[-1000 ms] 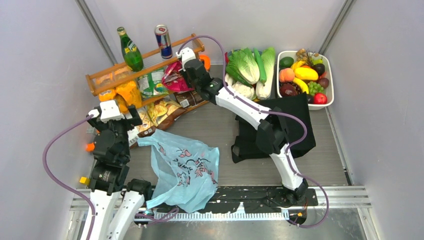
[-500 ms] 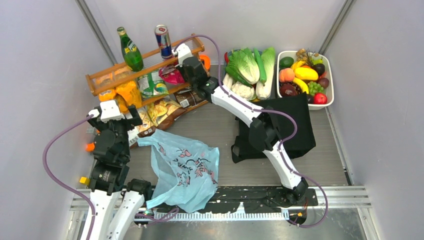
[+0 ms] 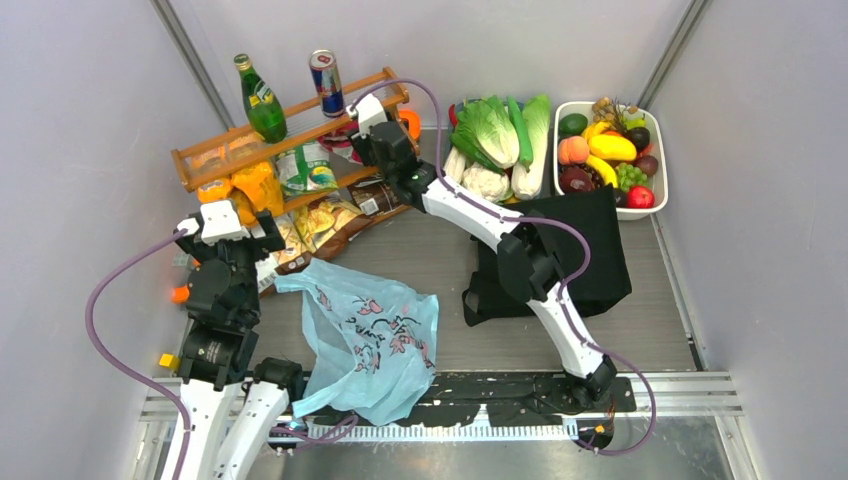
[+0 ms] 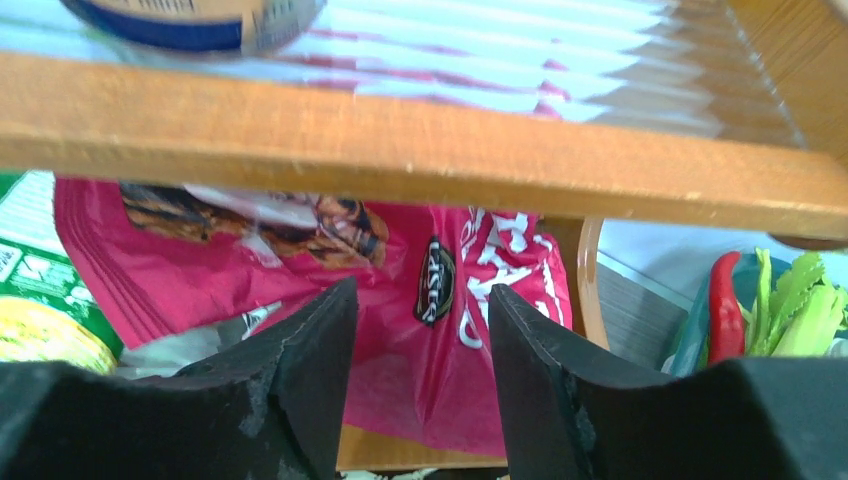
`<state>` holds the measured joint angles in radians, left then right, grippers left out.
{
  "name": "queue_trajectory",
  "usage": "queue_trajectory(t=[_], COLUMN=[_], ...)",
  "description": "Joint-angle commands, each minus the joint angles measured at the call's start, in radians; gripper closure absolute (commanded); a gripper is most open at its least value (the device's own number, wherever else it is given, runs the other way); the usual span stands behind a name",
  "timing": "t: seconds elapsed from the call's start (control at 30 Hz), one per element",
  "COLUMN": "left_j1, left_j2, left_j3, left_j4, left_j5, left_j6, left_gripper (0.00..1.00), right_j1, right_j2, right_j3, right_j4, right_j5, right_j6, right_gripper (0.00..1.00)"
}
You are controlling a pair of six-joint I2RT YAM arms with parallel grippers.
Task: Untie the knot of the grocery bags and take out the mixed food
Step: Place the potato chip on the shelf.
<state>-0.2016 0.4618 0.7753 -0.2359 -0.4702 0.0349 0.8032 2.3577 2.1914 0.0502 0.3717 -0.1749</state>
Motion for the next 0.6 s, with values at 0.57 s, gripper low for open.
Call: queue_trajectory(t=[0.57], left_j1=[0.004], left_j2=[0.015], left_j3=[0.016], left_j4=[0.023], left_j5=[0.178], left_j6=[-0.027], left_gripper=[0.0], right_j1=[0.096], right_j2=[-0.678], right_j3=[-0.737], right_j4=[0.258], right_j5=[-0.019], right_j6=[0.09], right_gripper=[0.02])
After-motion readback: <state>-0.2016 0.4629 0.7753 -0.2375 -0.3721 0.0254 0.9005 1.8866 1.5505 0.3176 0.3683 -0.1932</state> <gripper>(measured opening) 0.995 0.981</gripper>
